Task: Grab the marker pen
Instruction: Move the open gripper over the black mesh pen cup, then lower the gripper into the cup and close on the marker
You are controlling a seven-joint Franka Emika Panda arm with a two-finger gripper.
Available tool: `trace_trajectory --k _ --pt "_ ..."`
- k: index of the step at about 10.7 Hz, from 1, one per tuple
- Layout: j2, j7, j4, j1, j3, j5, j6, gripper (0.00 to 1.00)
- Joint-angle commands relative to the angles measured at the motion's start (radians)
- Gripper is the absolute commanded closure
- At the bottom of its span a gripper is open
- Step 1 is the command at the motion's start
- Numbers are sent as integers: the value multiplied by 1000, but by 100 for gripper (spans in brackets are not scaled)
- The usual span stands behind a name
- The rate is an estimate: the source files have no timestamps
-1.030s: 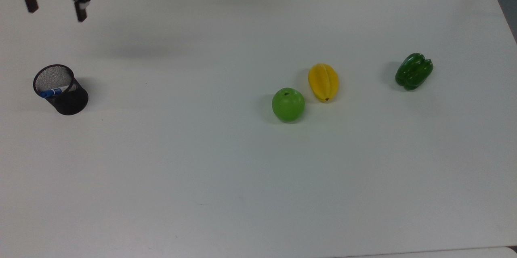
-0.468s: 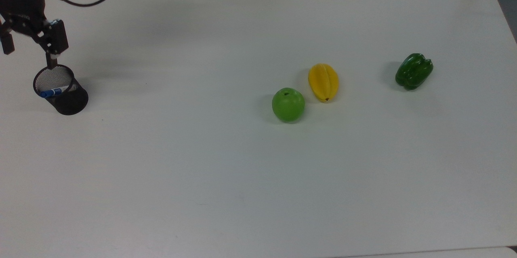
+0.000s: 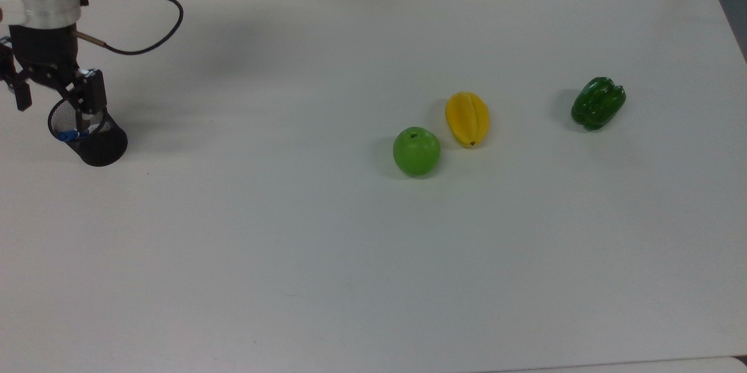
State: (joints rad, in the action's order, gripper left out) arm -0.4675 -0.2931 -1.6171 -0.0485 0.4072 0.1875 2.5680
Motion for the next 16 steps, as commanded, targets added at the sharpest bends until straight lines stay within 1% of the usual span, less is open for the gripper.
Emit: trace_trajectory --k 1,2,3,4,6,7,8,9,12,13,16 --pt "-36 -9 -7 -7 -17 64 76 15" --pt "-46 -9 -7 -7 -19 67 89 20" --pt "-56 -11 -7 -8 -25 67 95 21" --pt "-56 -11 -7 -8 -27 67 96 25" --pt "-63 -14 -7 -8 -27 67 98 50" --pt "-63 -15 -7 -8 -27 67 98 60" --pt "-62 -17 -7 -8 -27 66 98 67" --pt "-62 -18 -7 -8 -28 66 98 72" --pt "-62 -21 -7 -8 -28 53 96 95" --pt "-60 -23 -7 -8 -28 55 96 100" --pt "-56 -24 -9 -8 -28 53 96 100"
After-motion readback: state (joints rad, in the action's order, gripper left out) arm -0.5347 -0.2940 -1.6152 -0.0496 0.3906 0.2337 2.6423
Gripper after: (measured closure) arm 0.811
